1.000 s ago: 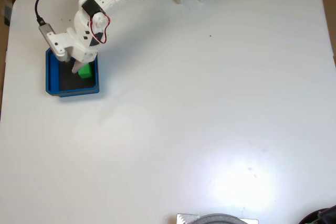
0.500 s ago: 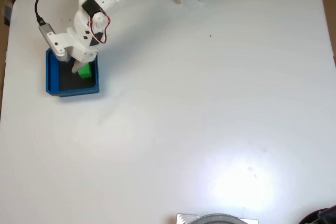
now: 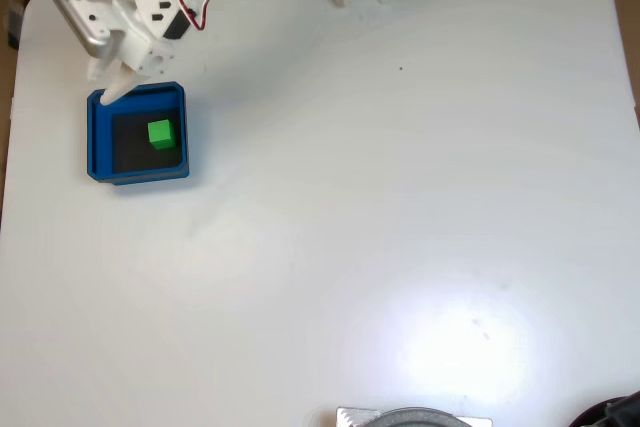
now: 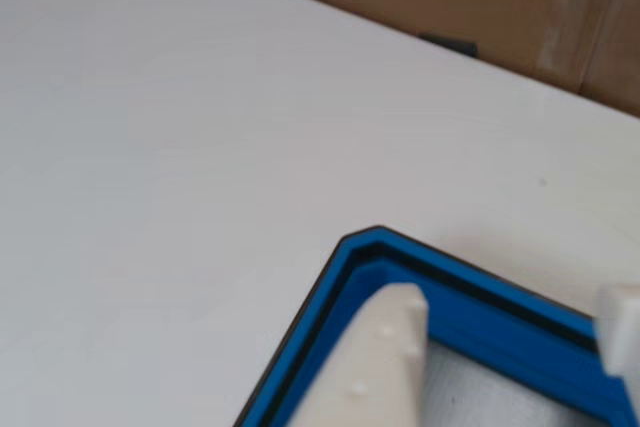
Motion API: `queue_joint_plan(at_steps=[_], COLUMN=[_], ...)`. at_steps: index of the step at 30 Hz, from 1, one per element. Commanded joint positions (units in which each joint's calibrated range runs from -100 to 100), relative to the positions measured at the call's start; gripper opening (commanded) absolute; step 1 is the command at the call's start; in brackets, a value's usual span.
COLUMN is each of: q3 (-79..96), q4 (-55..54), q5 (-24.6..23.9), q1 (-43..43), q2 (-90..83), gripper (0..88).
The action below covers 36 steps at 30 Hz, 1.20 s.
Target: Pick up green cube and drop it in the blue box
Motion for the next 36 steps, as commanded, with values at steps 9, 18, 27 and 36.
queue_joint_plan(at_steps=[9,18,27,36], q3=[14.7,41.1,62.5,78.5], q4=[0.3,0.2,-0.3,-0.4], q5=[-0.2,-0.2,0.1,0.1], q1=[0.1,-0.5,-2.9,-5.2], q2=[-22.5,-44.2,-61.7,-76.6], gripper=[2.7,2.6,2.0,2.0])
